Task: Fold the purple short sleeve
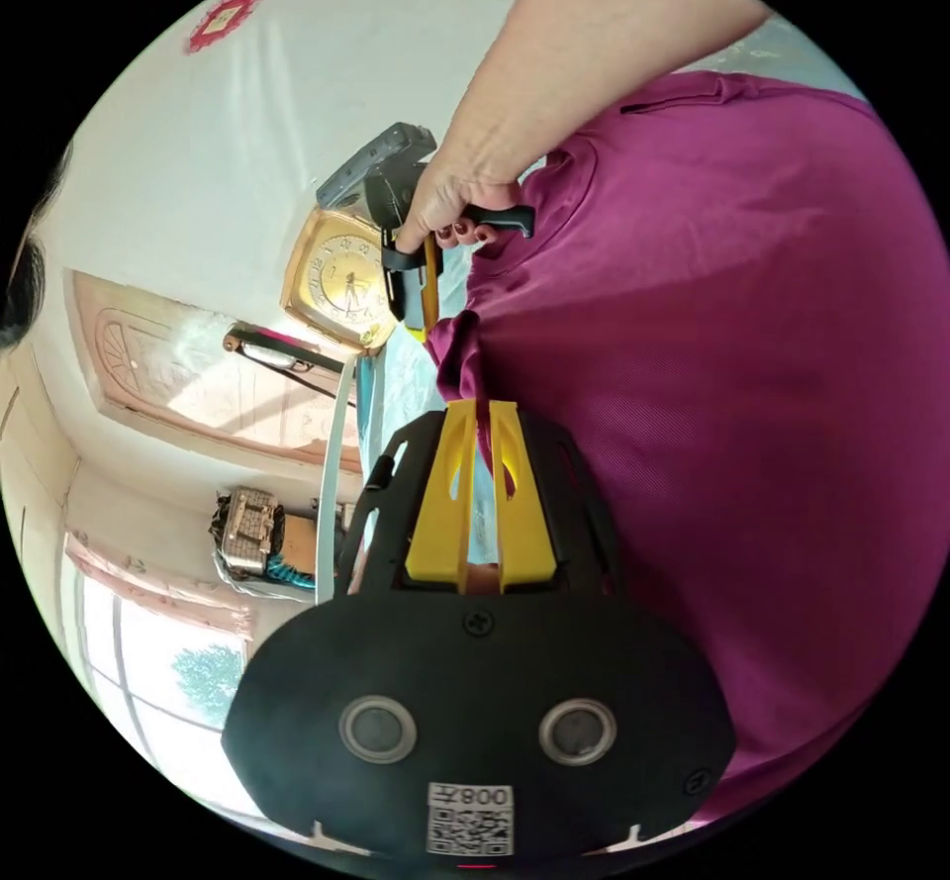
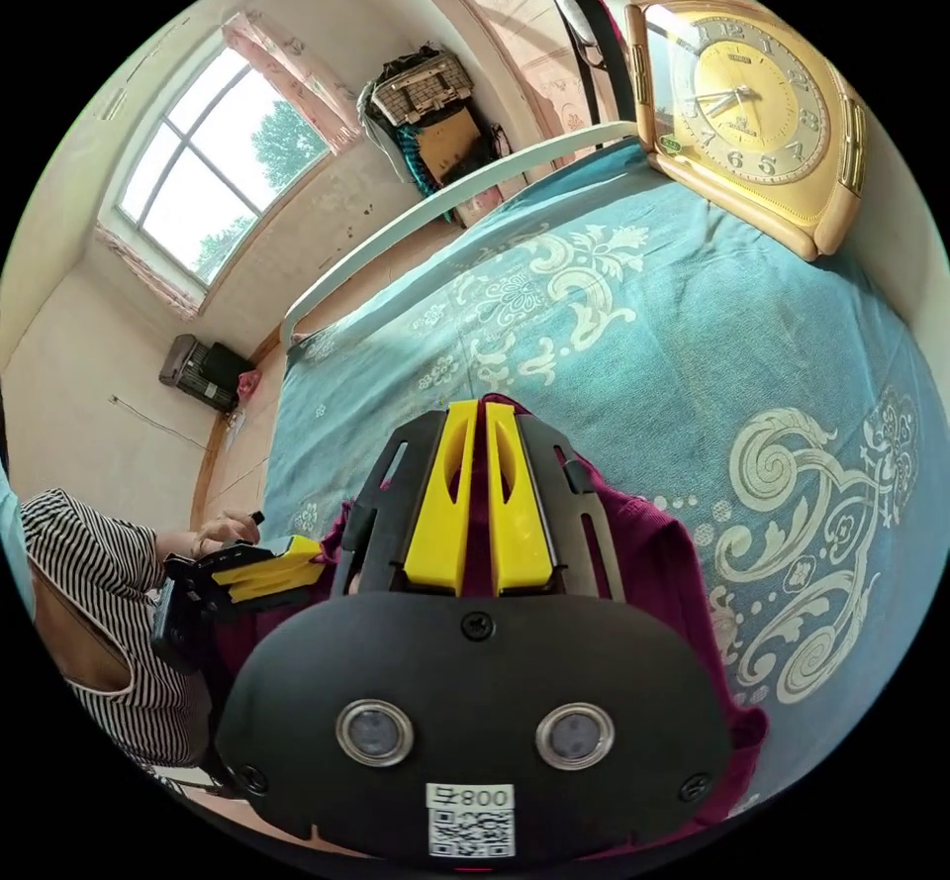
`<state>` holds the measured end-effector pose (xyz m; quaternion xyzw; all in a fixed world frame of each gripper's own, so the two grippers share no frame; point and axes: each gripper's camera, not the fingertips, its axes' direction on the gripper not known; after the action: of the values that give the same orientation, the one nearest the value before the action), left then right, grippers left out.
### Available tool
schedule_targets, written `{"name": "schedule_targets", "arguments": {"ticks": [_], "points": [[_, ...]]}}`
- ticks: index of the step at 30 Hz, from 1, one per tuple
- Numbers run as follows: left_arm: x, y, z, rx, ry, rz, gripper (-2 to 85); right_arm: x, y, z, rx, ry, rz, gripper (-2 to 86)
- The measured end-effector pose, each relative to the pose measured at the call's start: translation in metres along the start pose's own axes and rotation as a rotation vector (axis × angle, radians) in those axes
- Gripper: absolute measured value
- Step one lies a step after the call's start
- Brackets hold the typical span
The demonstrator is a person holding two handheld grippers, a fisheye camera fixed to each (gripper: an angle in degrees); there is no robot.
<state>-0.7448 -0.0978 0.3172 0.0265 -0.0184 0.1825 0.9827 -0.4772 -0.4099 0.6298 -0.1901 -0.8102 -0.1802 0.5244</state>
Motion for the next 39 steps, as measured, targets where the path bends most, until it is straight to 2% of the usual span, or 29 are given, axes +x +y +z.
{"name": "schedule_targets", "arguments": {"ticks": [3,9,12,14,20,22,29,31,35,39], "points": [[-0.008,0.003,0.002,-0.006,0.028,0.027,1.9,0.006,0.003,0.018,-0.073,0.036,0.016,1.2],[-0.058,0.017,-0.007,0.067,0.133,-0.121,2.8,0.012,0.016,0.004,0.002,0.011,0.073,0.9],[-0.096,0.027,-0.004,0.082,0.286,-0.253,4.2,0.007,0.026,-0.009,0.045,0.015,0.087,0.8],[-0.133,0.037,0.012,0.054,0.476,-0.404,6.1,-0.005,0.036,-0.019,0.076,0.038,0.064,1.0],[-0.198,0.075,0.074,0.012,0.927,-0.784,8.6,-0.078,0.068,-0.026,0.057,0.017,-0.178,4.2],[-0.207,0.082,0.082,0.015,0.974,-0.840,8.0,-0.104,0.071,-0.016,-0.001,0.032,-0.296,4.9],[-0.227,0.072,0.061,0.046,0.864,-0.751,1.4,-0.128,0.067,-0.003,-0.071,-0.018,-0.352,1.4],[-0.229,0.067,0.052,0.057,0.836,-0.694,1.0,-0.131,0.071,0.003,-0.162,-0.025,-0.354,0.3],[-0.228,0.060,0.040,0.051,0.853,-0.587,0.6,-0.137,0.086,0.000,-0.199,-0.026,-0.340,-0.2],[-0.241,0.068,0.028,0.140,0.911,-0.626,0.4,-0.148,0.102,0.003,-0.253,-0.022,-0.343,-0.3]]}}
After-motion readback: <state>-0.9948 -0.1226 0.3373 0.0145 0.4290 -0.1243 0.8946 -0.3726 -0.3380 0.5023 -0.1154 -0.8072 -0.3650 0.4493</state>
